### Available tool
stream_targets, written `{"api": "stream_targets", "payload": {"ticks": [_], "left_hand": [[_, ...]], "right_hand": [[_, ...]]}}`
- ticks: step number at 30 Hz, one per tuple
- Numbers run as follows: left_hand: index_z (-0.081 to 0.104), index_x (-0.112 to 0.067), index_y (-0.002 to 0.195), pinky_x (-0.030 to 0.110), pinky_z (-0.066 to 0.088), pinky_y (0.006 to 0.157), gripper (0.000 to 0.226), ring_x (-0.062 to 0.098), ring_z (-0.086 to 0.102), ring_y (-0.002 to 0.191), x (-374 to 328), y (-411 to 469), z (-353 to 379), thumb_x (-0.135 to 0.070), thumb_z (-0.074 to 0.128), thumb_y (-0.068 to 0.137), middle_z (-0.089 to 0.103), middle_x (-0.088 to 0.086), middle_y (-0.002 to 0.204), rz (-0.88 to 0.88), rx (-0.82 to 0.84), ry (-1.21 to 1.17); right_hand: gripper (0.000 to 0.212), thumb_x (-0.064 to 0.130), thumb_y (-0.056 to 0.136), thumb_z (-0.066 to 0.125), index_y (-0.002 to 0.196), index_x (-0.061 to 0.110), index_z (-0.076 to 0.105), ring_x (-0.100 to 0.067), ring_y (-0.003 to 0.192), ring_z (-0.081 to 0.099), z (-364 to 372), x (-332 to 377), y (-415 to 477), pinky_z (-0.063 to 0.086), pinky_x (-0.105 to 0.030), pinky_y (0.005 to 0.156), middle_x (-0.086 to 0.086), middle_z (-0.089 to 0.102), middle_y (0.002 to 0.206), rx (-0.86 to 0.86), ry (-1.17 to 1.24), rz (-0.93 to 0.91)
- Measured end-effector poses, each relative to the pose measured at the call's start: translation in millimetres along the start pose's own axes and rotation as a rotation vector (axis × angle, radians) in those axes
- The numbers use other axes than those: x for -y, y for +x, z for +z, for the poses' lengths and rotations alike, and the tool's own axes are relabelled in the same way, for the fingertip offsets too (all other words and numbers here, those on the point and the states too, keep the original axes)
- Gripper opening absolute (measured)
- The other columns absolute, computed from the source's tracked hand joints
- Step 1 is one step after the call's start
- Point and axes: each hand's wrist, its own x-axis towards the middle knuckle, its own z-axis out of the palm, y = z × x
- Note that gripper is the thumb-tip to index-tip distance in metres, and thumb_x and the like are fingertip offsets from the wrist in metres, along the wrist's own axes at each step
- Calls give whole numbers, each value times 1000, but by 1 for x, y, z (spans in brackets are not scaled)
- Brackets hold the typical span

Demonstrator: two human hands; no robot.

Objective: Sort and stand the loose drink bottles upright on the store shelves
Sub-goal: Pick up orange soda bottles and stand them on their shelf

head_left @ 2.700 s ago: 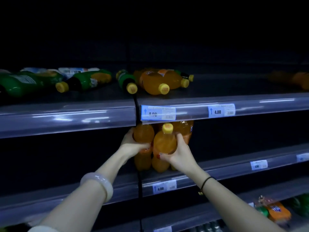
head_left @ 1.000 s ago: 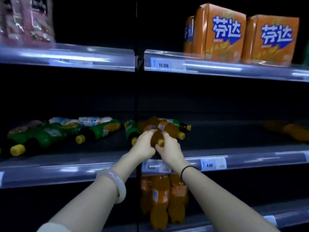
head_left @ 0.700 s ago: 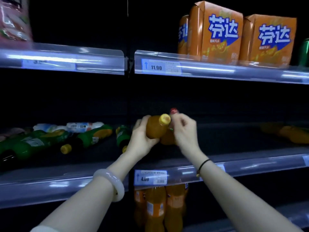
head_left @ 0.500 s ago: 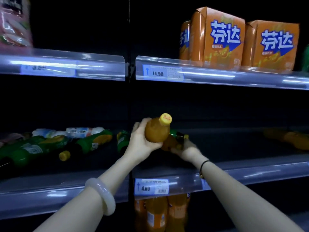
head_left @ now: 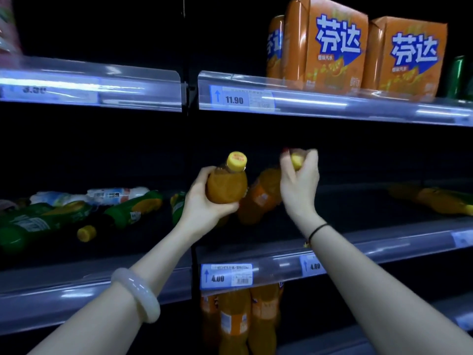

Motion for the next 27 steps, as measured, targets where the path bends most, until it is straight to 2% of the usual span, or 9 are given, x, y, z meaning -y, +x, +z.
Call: {"api": "stream_targets", "payload": {"ticks": [5, 9, 12, 15, 18, 20, 22, 24, 27], "left_hand": [[46, -30, 118, 16, 48, 77, 72, 4, 58, 97, -14, 9, 5, -20, 86, 59, 59, -6, 107, -27, 23, -80], [46, -27, 122, 14, 47, 73, 74, 2, 58, 95, -16, 14, 5, -16, 86, 62, 60, -10, 103, -57, 49, -108], [47, -31, 118, 15, 48, 74, 73, 2, 60, 95, -14, 17, 1, -21, 86, 57, 61, -11, 103, -84, 39, -141], [49, -27, 116, 9, 49, 67, 67, 1, 61, 91, -12, 18, -2, -15, 86, 62, 63, -10, 100, -106, 26, -163], [49, -28, 114, 10, 48, 68, 66, 3, 62, 89, -11, 17, -4, -19, 87, 60, 63, -9, 98, -103, 19, -175], [49, -28, 114, 16, 49, 73, 69, 4, 62, 90, -11, 16, -3, -21, 87, 58, 63, -10, 99, -91, 26, -177], [49, -26, 117, 17, 51, 75, 69, 2, 62, 91, -13, 13, -1, -19, 87, 60, 63, -8, 101, -67, 47, -164], [49, -25, 117, 11, 51, 74, 69, -4, 63, 88, -16, 7, 4, -19, 87, 60, 63, -8, 102, -34, 62, -159], [45, -25, 118, 3, 46, 72, 70, -16, 58, 88, -31, -3, 13, -16, 86, 63, 59, -12, 104, 37, 71, -176]], "right_hand": [[32, 46, 85, 63, 79, 18, 50, -5, 62, 49, 4, 28, 23, 39, -14, 54, 4, 53, 71, 125, 134, 105], [41, 49, 91, 49, 107, 11, 48, -2, 64, 50, 5, 32, 25, 38, -5, 48, 5, 55, 79, 314, 83, 86], [56, 53, 82, 61, 117, 14, 41, -12, 90, 58, 1, 27, 29, 49, -15, 71, -2, 57, 101, 503, 39, 127], [74, 38, 54, 80, 115, 14, 45, -26, 99, 64, -11, 16, 28, 55, -39, 85, -15, 60, 111, 736, -49, 152], [50, 12, 60, 80, 105, 10, 57, -18, 112, 57, -20, 9, 13, 48, -35, 90, -6, 60, 109, 861, -141, 84], [53, 6, 65, 80, 113, 11, 57, -10, 118, 51, -23, 1, -1, 43, -28, 94, 2, 56, 114, 824, -143, 35], [54, 7, 67, 81, 114, 14, 55, -11, 93, 62, -27, -5, -12, 53, -32, 82, 1, 63, 101, 747, -53, 31], [47, 11, 68, 80, 109, 15, 57, -8, 81, 62, -34, -7, -15, 54, -34, 78, 2, 65, 92, 636, -14, -9], [41, 9, 73, 78, 109, 15, 58, -3, 83, 62, -55, -3, -17, 54, -30, 79, 8, 64, 92, 457, 65, -19]]}}
